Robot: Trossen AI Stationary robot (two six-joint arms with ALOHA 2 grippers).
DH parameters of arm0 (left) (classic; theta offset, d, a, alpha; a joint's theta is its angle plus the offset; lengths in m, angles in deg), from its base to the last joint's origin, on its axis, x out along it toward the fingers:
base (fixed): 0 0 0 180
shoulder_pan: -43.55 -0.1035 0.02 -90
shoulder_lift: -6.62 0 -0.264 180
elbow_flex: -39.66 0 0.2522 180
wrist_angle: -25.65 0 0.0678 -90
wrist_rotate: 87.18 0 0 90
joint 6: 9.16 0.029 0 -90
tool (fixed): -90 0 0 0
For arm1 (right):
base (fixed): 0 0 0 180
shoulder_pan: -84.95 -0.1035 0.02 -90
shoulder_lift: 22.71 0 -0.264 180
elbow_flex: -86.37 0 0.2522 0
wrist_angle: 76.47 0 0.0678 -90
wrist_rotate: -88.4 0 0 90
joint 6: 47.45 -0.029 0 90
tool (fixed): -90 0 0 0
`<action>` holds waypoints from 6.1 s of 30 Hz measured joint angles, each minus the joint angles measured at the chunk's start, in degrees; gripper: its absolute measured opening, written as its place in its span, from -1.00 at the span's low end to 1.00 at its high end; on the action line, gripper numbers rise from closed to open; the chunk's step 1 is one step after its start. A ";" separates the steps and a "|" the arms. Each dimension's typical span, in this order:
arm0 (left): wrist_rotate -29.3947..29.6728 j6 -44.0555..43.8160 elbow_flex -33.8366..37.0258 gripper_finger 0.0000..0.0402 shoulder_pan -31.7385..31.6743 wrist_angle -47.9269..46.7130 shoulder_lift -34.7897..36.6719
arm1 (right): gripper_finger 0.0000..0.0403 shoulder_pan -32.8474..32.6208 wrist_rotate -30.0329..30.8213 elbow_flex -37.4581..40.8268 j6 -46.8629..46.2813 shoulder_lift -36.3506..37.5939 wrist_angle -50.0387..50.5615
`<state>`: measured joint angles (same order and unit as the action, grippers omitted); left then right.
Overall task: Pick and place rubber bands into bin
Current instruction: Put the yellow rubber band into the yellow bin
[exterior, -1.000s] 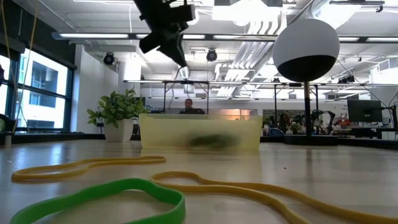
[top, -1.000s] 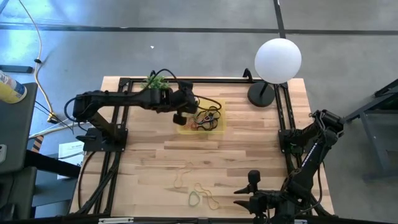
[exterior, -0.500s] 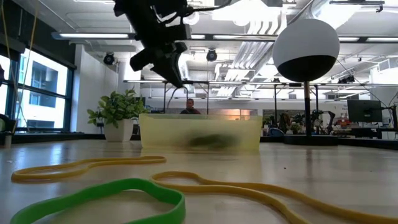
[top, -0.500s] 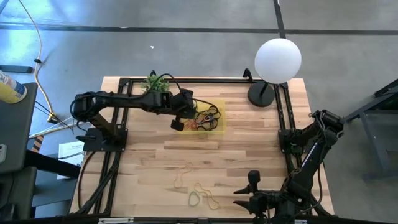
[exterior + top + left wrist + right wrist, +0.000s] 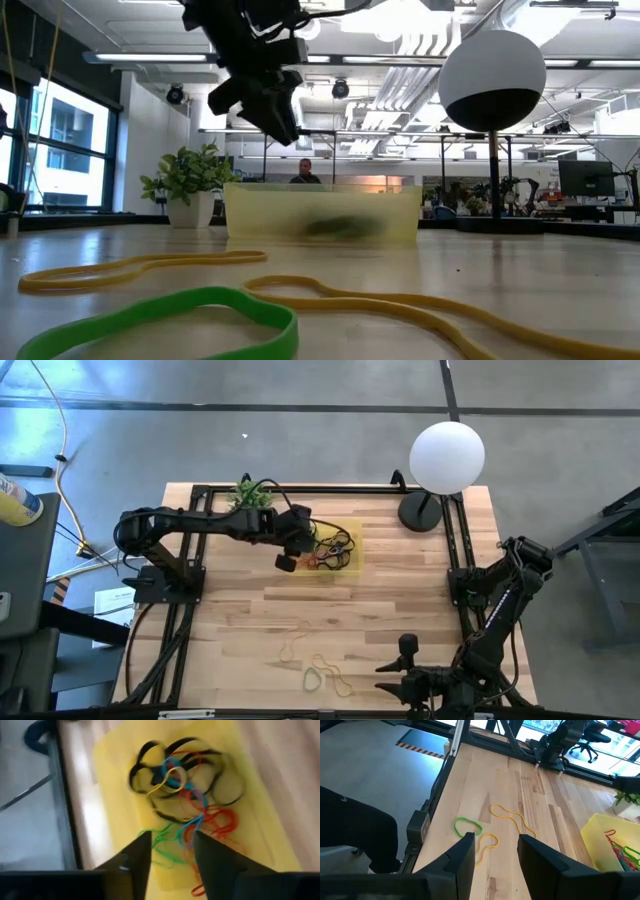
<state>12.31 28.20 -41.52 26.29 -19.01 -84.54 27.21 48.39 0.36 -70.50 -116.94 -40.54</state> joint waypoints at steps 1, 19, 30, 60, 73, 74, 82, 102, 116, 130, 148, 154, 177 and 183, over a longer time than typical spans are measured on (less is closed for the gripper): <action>-2.01 0.36 0.00 -0.28 0.00 -0.22 0.00 | -0.31 0.00 0.00 0.00 0.00 0.00 0.00; 0.05 -25.74 1.40 -0.07 29.48 -11.89 0.00 | -0.31 8.67 -0.97 -0.04 -0.35 -5.90 4.61; 6.95 -55.72 8.53 -0.07 38.81 -0.50 -1.32 | -0.31 16.82 -4.65 -0.02 -1.04 -8.28 6.72; -1.72 -58.47 8.72 -0.14 34.14 7.38 -15.93 | -0.31 16.96 -5.23 0.00 -5.02 -16.13 9.68; -2.13 -55.57 8.76 -0.93 34.14 8.08 -16.26 | -0.31 16.96 -5.14 0.00 -5.22 -16.13 9.68; -1.81 -55.05 8.78 -0.92 34.14 8.07 -16.27 | -0.31 16.96 -5.13 0.00 -5.25 -16.13 9.68; 1.61 -48.59 5.75 -0.99 34.25 4.53 -16.65 | -0.31 16.96 -5.18 0.00 -5.23 -16.13 9.68; 13.10 -44.24 -6.11 -1.00 34.32 -14.02 -16.72 | -0.31 16.96 -5.40 0.00 -5.46 -16.06 9.70; 18.68 -38.99 -15.92 -1.00 34.52 -23.54 -16.52 | -0.31 16.96 -5.42 0.00 -5.68 -16.06 9.64; 28.49 -37.08 -29.03 -1.00 34.51 -39.65 -16.52 | -0.31 16.94 -5.55 0.00 -5.64 -16.05 9.44; 32.12 -22.71 -43.01 -1.00 24.55 -42.65 -16.41 | -0.31 16.81 -5.62 0.00 -5.64 -16.04 9.22; 31.02 -19.66 -43.01 -1.00 18.51 -42.01 -16.44 | -0.31 16.83 -5.62 0.00 -5.64 -16.04 8.67; 7.21 -6.06 -27.09 -1.00 -2.33 -18.04 -16.50 | -0.31 16.81 -8.35 0.02 -8.05 -16.04 2.26; 5.26 -5.71 -23.99 -0.99 -3.56 -14.96 -16.50 | -0.31 16.83 -8.35 0.02 -8.17 -16.04 0.70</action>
<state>17.57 22.49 -65.51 22.73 -33.97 -101.04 44.04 40.04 0.38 -78.66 -132.99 -39.83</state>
